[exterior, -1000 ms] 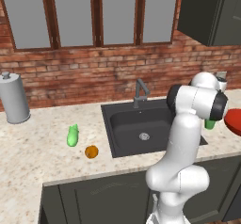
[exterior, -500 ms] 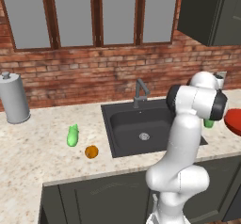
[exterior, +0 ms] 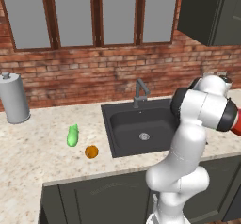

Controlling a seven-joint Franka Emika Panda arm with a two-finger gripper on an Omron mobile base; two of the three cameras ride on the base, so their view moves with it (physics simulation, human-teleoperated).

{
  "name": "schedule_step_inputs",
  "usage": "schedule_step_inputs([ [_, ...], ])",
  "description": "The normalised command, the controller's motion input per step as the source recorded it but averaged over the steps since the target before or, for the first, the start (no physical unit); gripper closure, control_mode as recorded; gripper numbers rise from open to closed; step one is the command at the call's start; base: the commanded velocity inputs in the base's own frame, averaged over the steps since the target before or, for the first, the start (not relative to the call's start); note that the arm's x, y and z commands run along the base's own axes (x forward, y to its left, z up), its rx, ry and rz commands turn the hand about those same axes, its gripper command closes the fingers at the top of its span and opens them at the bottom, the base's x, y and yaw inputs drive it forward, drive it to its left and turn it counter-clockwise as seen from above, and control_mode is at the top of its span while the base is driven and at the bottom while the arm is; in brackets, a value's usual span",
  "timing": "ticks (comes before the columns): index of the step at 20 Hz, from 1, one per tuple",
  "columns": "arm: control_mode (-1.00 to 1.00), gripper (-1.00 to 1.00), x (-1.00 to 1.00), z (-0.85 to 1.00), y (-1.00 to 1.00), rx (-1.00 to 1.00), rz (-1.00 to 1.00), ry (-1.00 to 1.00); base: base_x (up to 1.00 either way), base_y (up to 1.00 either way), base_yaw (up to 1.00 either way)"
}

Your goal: Remove the corn and orange from the sink. Then move the bowl and cup from the counter to the sink for washing.

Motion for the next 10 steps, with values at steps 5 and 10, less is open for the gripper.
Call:
schedule_step_inputs([
  [5,-1.00,1.00,-0.11,0.19,0.37,0.00,0.00,-0.17,0.00,0.00,0.00],
  [10,-1.00,1.00,0.00,0.25,0.36,-0.02,0.00,-0.03,0.00,0.00,0.00],
])
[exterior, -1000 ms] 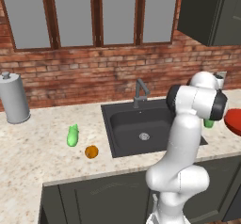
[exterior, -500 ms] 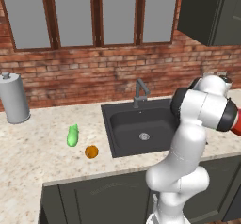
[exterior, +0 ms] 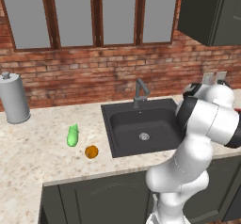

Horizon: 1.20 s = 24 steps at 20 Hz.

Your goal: Remove the corn and orange from the sink. Then move the bowl and cup from the counter to the sink for washing.

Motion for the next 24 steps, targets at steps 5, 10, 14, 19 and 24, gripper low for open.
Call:
schedule_step_inputs([
  [5,-1.00,1.00,0.00,0.18,0.44,-0.06,0.00,0.00,0.00,0.00,0.00],
  [10,-1.00,1.00,0.00,0.10,0.43,-0.06,0.00,0.00,0.00,0.00,0.00],
  [14,-1.00,1.00,0.00,0.00,0.41,-0.03,0.00,0.00,0.00,0.00,0.00],
  [19,-1.00,1.00,0.05,0.00,0.34,-0.01,0.00,-0.02,0.00,0.00,0.00],
  [24,-1.00,1.00,0.12,-0.07,0.21,0.00,0.00,0.00,0.00,0.00,0.00],
])
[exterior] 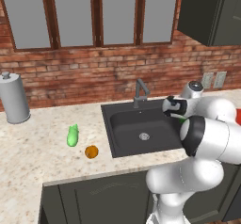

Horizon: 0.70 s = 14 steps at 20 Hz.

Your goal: Remove the corn and orange from the sink. Then move the bowl and cup from the counter to the sink for washing.

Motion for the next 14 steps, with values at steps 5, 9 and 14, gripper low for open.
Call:
schedule_step_inputs([
  [5,-1.00,1.00,0.15,-0.12,0.13,0.00,0.00,0.00,0.00,0.00,0.00],
  [9,-1.00,1.00,0.11,-0.15,0.04,0.00,0.00,0.00,0.00,0.00,0.00],
  [14,-1.00,1.00,0.04,-0.17,0.05,0.00,0.01,0.00,0.00,0.00,0.00],
])
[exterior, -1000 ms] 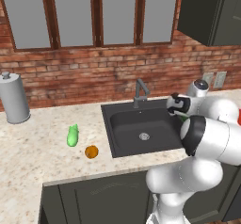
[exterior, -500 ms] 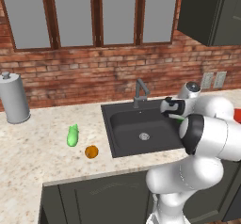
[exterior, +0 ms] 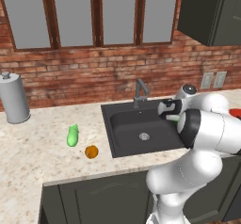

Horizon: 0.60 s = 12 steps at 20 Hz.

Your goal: Remove the corn and orange from the sink. Then move the bowl and cup from the counter to the sink for washing.

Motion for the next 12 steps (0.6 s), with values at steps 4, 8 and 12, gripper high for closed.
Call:
schedule_step_inputs([
  [4,-1.00,1.00,0.01,-0.20,0.08,0.00,0.01,0.00,0.00,0.00,0.00],
  [8,-1.00,1.00,0.00,-0.19,0.05,0.00,0.02,0.00,0.00,0.00,0.00],
  [12,-1.00,1.00,0.04,-0.22,0.07,0.00,0.03,0.01,0.00,0.00,0.00],
])
